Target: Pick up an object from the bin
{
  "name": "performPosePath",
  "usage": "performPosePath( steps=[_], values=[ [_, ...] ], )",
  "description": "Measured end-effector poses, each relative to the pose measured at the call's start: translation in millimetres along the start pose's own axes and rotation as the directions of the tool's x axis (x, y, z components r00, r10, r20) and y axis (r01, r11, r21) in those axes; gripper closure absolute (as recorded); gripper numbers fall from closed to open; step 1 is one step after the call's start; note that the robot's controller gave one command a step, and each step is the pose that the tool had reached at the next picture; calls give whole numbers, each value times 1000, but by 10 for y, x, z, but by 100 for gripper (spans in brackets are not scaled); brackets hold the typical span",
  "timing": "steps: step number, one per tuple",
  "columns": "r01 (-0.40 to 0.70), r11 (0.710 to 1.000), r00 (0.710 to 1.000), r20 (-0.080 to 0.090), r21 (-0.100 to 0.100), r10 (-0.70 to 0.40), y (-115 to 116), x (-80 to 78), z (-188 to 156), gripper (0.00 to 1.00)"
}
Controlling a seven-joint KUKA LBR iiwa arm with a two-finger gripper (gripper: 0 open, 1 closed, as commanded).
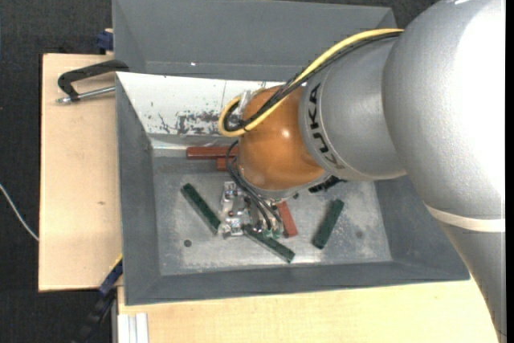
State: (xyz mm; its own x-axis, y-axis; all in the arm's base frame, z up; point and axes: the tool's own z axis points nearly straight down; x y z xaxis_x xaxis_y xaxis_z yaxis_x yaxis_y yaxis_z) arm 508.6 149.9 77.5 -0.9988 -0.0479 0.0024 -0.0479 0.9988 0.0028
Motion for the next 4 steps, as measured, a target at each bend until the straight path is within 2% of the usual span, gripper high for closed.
performPosePath(
  steps=[1,2,3,4],
  values=[
    [0,1000,1000,0,0,0,0,0,0,100],
    [-8,1000,1000,1,2,8,-133,-27,-511,100],
    [-14,1000,1000,11,0,14,-195,-59,-559,0],
    [-20,1000,1000,3,1,20,-262,-32,-75,0]
  ],
)
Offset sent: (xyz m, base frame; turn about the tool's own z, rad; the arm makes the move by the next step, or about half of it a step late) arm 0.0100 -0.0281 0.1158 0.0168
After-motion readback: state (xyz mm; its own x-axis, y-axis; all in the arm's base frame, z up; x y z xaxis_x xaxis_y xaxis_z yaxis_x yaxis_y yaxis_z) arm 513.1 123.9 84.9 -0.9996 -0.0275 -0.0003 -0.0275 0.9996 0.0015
